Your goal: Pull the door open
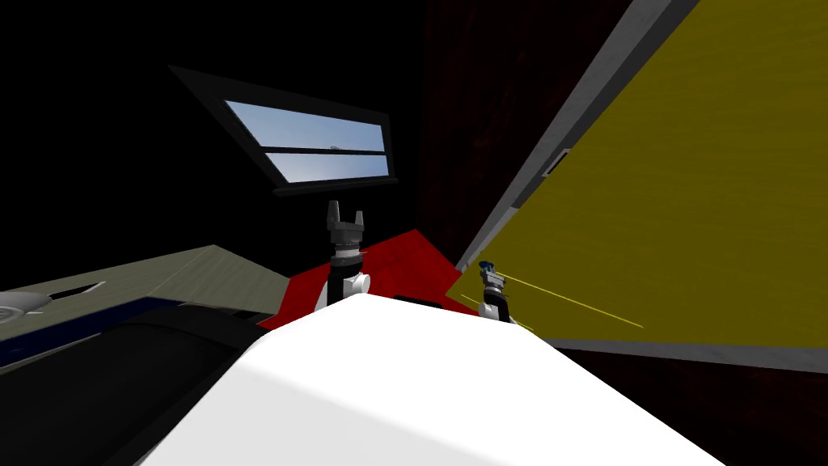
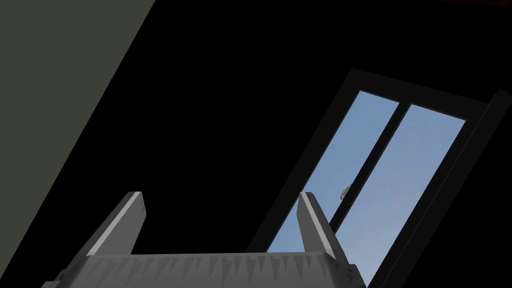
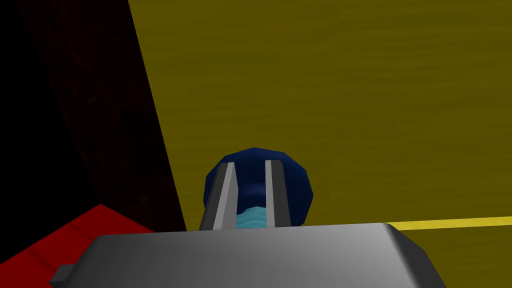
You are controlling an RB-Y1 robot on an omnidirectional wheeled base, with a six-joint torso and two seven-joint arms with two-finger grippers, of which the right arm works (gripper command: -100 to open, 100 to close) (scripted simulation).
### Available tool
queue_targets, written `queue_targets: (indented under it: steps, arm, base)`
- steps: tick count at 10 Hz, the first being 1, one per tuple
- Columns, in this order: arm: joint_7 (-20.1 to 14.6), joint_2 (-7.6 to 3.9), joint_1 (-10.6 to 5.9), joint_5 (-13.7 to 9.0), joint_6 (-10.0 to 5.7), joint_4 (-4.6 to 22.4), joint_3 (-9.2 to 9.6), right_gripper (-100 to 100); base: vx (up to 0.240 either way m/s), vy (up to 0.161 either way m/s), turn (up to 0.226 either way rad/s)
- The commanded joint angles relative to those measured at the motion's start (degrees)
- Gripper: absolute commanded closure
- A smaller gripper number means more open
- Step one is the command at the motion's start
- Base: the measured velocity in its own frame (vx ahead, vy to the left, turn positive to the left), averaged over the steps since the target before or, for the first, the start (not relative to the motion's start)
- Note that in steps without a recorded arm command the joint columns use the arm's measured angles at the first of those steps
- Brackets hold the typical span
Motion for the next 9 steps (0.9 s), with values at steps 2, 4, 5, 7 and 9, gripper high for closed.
queue_targets:
  steps: [2,4,5,7,9]
  arm:
    - [-0.81,0.16,-0.77,0.2,-0.82,2.89,0.43,100]
    - [-2.38,-0.58,-0.11,1.09,-0.83,2.54,2.14,100]
    - [-3.27,-1.0,0.27,1.59,-0.83,2.34,3.12,100]
    - [-3.27,-1.0,0.27,1.59,-0.83,2.34,3.12,100]
    - [-4.02,-1.35,0.58,2.02,-0.83,2.17,3.93,100]
  base:
    - [0.011,0.0,-0.002]
    - [-0.146,-0.046,0.103]
    - [-0.243,-0.028,0.105]
    - [-0.127,0.003,0.009]
    - [-0.11,-0.012,0.038]
